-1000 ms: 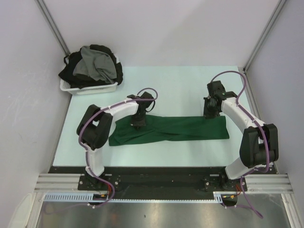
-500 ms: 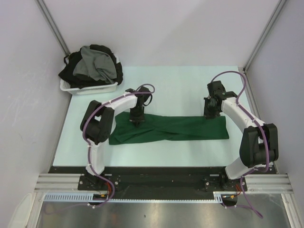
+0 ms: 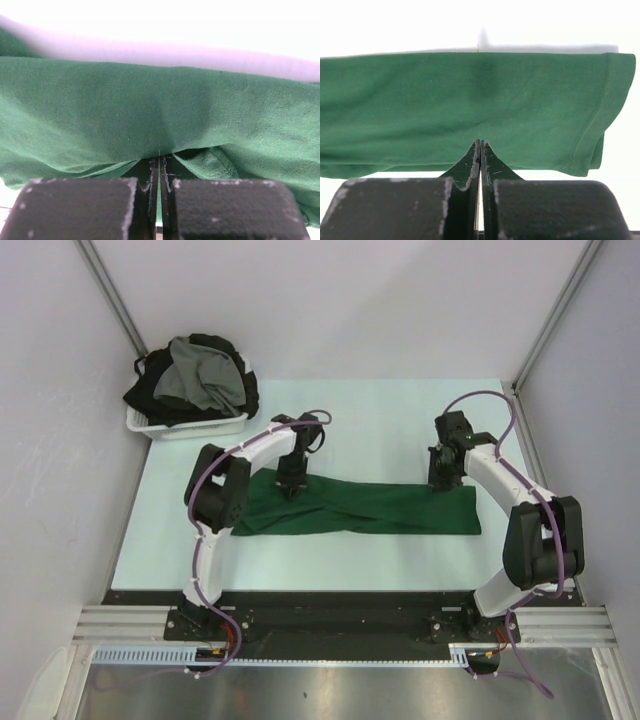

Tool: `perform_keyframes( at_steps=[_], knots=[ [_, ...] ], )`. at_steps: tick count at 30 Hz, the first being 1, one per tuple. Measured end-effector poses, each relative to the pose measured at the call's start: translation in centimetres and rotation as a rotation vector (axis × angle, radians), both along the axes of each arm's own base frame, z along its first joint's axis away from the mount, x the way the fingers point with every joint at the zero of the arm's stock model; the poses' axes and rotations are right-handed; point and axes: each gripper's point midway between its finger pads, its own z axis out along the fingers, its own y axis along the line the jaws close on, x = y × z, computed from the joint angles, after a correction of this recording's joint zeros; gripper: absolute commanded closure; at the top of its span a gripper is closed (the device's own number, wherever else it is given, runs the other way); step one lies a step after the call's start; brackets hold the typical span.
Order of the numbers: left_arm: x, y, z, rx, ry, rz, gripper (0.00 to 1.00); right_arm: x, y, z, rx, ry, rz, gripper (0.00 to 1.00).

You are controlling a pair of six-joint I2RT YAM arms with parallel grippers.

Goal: Fold and stack the t-shirts
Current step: Rotate the tshirt 90 degrees

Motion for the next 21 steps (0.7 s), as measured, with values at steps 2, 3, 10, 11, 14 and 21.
perform_keyframes(
  at_steps=[2,3,10,11,14,21],
  knots=[
    [0.8,-0.2,0.0,0.002,-0.004,-0.006,1.0,-0.1,0.0,-0.3,-0.003,0.01,0.002,1.0],
    [1.1,-0.2,0.1,0.002,-0.007,-0.008,1.0,-0.2,0.0,-0.5,-0.005,0.015,0.001,1.0],
    [4.7,-0.8,0.2,-0.009,-0.07,-0.01,1.0,-1.4,-0.8,-2.1,-0.045,0.062,-0.024,1.0],
    [5.6,-1.1,0.3,-0.015,-0.091,-0.008,1.0,-1.6,-0.9,-2.5,-0.052,0.075,-0.029,1.0],
    [8.0,-1.6,0.4,-0.036,-0.145,-0.001,1.0,-2.1,-1.2,-3.7,-0.072,0.113,-0.041,1.0],
    [13.0,-2.5,0.7,-0.087,-0.26,0.007,1.0,-2.4,-0.9,-4.3,-0.098,0.127,-0.043,1.0]
  ],
)
